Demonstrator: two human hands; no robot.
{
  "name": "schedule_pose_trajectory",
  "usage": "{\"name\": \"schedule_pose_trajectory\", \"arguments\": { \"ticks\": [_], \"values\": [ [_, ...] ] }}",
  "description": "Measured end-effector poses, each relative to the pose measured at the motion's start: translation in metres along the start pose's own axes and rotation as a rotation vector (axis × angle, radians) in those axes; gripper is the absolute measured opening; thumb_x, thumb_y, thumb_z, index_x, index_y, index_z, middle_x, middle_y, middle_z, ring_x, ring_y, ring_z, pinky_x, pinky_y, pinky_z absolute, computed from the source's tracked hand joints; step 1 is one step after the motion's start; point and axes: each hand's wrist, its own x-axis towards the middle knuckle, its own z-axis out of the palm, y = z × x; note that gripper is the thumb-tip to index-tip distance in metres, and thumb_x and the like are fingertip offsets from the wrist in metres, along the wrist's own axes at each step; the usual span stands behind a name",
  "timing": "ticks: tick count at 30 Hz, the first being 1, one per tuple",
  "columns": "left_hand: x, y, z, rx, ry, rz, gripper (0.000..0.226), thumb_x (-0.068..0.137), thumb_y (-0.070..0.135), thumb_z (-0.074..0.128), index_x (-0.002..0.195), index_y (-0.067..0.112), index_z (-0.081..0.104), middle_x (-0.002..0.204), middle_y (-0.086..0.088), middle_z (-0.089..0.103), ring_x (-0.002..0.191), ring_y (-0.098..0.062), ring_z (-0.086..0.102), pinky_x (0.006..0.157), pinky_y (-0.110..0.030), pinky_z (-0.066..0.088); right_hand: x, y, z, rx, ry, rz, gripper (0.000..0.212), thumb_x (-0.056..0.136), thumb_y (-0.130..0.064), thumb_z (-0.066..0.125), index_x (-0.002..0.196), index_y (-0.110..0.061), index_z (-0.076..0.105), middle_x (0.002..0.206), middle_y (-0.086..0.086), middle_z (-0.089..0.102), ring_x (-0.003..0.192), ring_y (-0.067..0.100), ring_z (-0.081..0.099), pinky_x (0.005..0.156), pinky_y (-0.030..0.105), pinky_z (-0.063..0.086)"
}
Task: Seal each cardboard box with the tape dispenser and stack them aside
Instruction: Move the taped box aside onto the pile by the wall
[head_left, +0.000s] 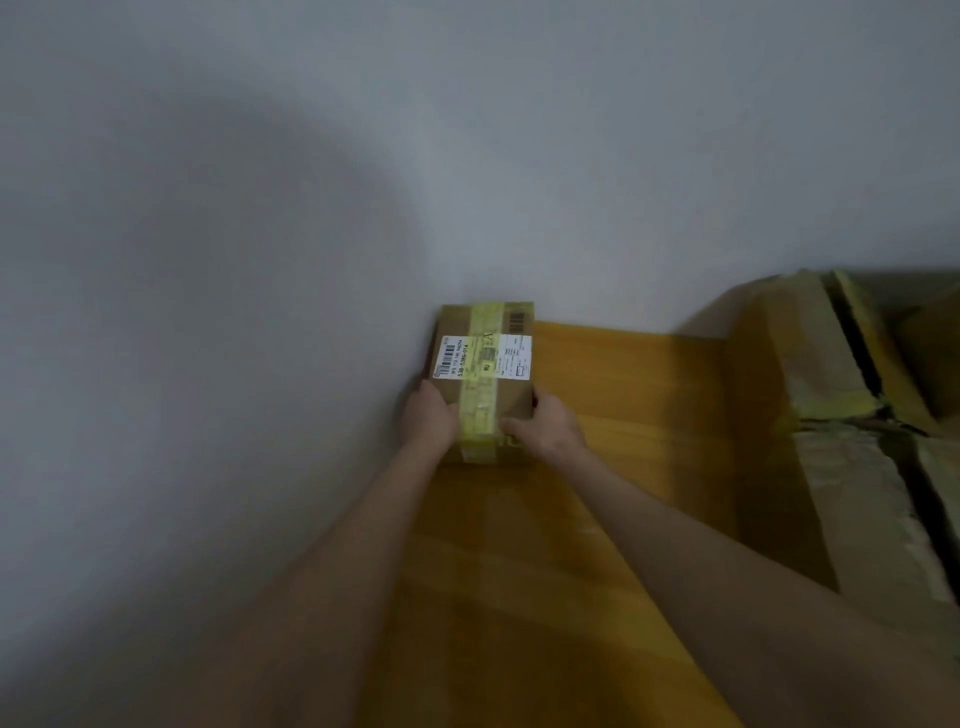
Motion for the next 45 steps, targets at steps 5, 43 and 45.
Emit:
{"name": "schedule_pose_trajectory", "arguments": {
  "ticks": [5, 43, 45],
  "values": [
    [-0.006, 0.014, 0.002, 0.27, 0.104, 0.209, 0.061, 0.09, 0.017, 0.057, 0.144, 0.01, 0.031, 0.146, -0.014, 0.032, 0.133, -0.031, 0.034, 0.107, -0.042, 0.038, -0.008, -0.004, -0.016, -0.24, -0.017, -0.019, 0.057, 0.087, -0.038, 0.066, 0.137, -0.019, 0.045, 0.127, 0.005, 0.06, 0.107, 0.024, 0.059, 0.086, 0.039, 0.054],
    [-0.444, 0.382, 0.224, 0.376, -0.025, 1.04, 0.043, 0.091, 0.021, 0.056, 0.133, 0.017, 0.047, 0.135, -0.007, 0.041, 0.119, -0.022, 0.044, 0.078, -0.031, 0.049, -0.329, 0.297, -0.435, -0.404, 0.63, 0.185, 0.052, 0.092, -0.032, 0.06, 0.14, -0.021, 0.044, 0.14, 0.008, 0.04, 0.126, 0.029, 0.042, 0.095, 0.041, 0.045],
    [-0.457, 0.395, 0.245, 0.388, -0.04, 1.056, 0.045, 0.092, 0.021, 0.056, 0.135, 0.017, 0.045, 0.137, -0.007, 0.04, 0.121, -0.022, 0.044, 0.082, -0.032, 0.049, -0.331, 0.315, -0.449, -0.402, 0.629, 0.199, 0.053, 0.092, -0.034, 0.06, 0.14, -0.02, 0.043, 0.141, 0.009, 0.04, 0.128, 0.028, 0.04, 0.098, 0.041, 0.044]
  ]
}}
